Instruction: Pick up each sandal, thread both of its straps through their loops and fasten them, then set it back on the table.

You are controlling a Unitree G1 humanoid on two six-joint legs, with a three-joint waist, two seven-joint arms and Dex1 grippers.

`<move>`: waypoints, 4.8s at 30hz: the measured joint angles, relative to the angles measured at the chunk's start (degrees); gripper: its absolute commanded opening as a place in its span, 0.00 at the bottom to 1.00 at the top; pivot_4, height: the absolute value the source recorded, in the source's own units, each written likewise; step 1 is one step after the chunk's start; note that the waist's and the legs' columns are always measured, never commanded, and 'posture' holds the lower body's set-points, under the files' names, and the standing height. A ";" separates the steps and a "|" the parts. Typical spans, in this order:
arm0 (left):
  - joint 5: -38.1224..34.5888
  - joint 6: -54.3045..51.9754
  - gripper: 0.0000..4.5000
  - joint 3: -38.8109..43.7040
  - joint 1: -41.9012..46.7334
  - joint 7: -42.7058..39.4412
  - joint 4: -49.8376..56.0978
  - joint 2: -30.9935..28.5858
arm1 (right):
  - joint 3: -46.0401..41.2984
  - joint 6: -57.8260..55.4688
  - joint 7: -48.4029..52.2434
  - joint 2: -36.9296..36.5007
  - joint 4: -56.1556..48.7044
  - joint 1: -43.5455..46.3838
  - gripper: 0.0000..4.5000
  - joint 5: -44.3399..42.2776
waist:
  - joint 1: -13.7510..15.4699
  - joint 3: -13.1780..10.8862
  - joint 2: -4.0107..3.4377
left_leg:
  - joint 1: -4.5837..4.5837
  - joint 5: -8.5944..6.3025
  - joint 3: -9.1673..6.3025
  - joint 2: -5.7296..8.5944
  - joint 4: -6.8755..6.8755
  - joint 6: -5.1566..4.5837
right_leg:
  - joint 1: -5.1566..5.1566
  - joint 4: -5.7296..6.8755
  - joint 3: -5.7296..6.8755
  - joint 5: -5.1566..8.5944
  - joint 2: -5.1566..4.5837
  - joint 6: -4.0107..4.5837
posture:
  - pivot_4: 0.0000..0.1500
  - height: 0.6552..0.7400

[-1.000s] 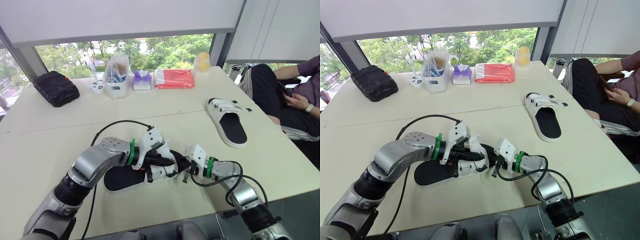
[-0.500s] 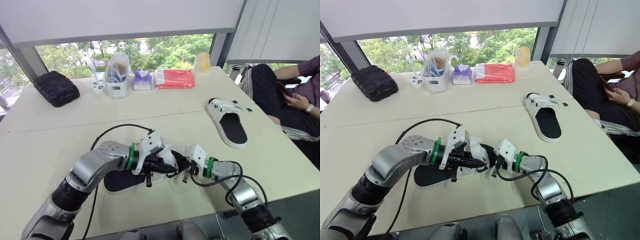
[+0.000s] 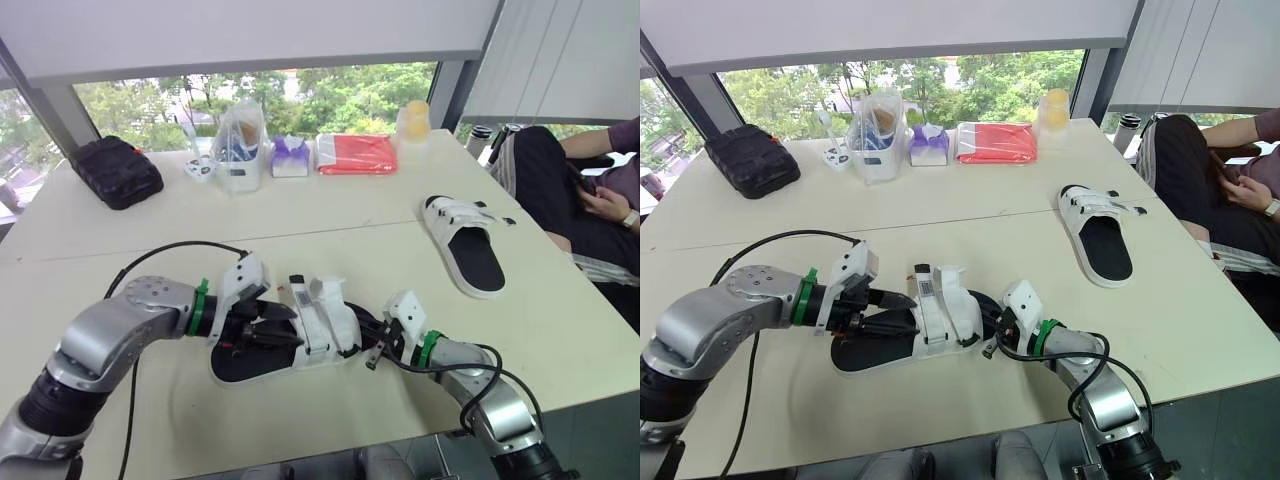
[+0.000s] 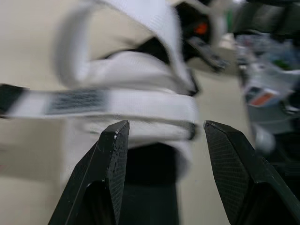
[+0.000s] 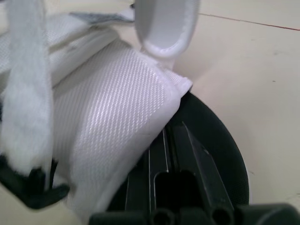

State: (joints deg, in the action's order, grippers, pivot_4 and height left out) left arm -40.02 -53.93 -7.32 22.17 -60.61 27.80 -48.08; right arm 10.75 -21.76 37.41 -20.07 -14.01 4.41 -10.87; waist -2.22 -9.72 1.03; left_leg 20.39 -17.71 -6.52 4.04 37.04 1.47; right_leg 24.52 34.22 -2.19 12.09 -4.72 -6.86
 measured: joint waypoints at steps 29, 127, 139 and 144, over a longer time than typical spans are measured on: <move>-6.85 -9.44 0.57 3.92 10.25 13.49 -12.39 18.77 | 0.19 -12.88 -12.49 3.74 -7.65 -0.89 0.00 0.48 | 1.12 0.05 0.07 | -0.15 0.12 0.00 -0.02 0.12 0.17 | -0.11 0.14 0.05 -0.15 0.14 0.17 | 1.00 1.00; -0.39 0.53 0.02 -6.07 5.10 10.85 -12.17 23.00 | -3.70 -10.40 -1.29 -1.11 -2.05 -0.18 0.00 -9.04 | 1.46 0.15 0.02 | -0.14 0.10 0.03 0.00 0.25 0.14 | -0.21 0.12 0.04 -0.20 0.10 0.22 | 1.00 1.00; 4.61 3.68 0.02 -11.25 5.04 7.68 -10.72 18.98 | -3.69 -10.29 -1.68 -0.91 -2.14 -0.47 0.00 -9.06 | 1.48 0.21 -0.01 | -0.15 0.10 0.03 0.00 0.24 0.14 | -0.22 0.12 0.05 -0.20 0.11 0.23 | 1.00 1.00; 6.48 5.69 0.02 -11.83 5.03 7.30 -10.72 18.92 | -3.70 -10.29 -1.81 -0.86 -2.13 -0.50 0.00 -9.06 | 1.49 0.24 -0.01 | -0.15 0.10 0.03 0.00 0.25 0.14 | -0.23 0.12 0.05 -0.20 0.11 0.22 | 1.00 1.00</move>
State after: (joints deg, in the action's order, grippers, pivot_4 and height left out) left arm -33.54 -48.24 -19.15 27.20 -53.32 17.07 -29.16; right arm 7.05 -32.04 35.60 -20.93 -16.14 3.91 -19.93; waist -0.73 -9.47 1.01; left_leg 20.24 -17.61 -6.50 4.04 37.28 1.61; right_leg 24.29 34.34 -2.15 11.89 -4.62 -6.64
